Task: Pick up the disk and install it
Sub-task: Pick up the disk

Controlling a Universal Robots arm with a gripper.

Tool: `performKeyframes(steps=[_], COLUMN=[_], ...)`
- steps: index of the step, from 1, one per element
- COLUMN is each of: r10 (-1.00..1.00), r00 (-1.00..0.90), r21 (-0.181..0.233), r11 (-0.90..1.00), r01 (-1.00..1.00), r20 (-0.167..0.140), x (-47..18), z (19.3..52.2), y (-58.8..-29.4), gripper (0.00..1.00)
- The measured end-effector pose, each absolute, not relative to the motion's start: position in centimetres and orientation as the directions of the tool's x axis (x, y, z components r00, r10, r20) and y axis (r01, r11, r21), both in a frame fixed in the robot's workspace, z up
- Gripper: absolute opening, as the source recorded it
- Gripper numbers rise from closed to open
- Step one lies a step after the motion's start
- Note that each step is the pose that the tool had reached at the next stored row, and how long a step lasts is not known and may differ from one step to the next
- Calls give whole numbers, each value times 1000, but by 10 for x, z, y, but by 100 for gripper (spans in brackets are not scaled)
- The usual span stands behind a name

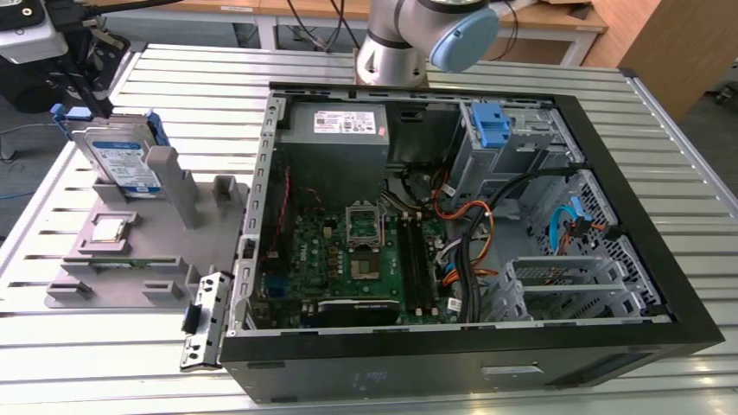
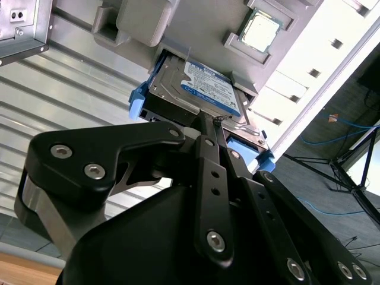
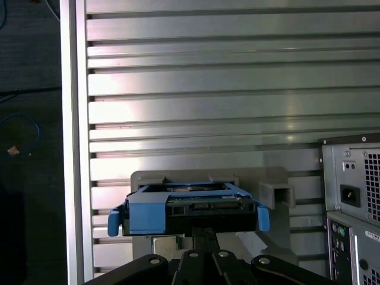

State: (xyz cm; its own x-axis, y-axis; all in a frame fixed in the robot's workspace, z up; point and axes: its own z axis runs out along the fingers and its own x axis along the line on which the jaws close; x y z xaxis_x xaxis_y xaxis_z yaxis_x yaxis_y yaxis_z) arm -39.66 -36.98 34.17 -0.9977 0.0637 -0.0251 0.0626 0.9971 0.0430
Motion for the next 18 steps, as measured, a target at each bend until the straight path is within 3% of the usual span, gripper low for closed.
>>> performKeyframes(steps=[18], r10=[-248], r00=[-968], r21=[43], r11=[968], r01=[-249], r20=[-25], x=[-397], z=[341], y=[-370], gripper=[10])
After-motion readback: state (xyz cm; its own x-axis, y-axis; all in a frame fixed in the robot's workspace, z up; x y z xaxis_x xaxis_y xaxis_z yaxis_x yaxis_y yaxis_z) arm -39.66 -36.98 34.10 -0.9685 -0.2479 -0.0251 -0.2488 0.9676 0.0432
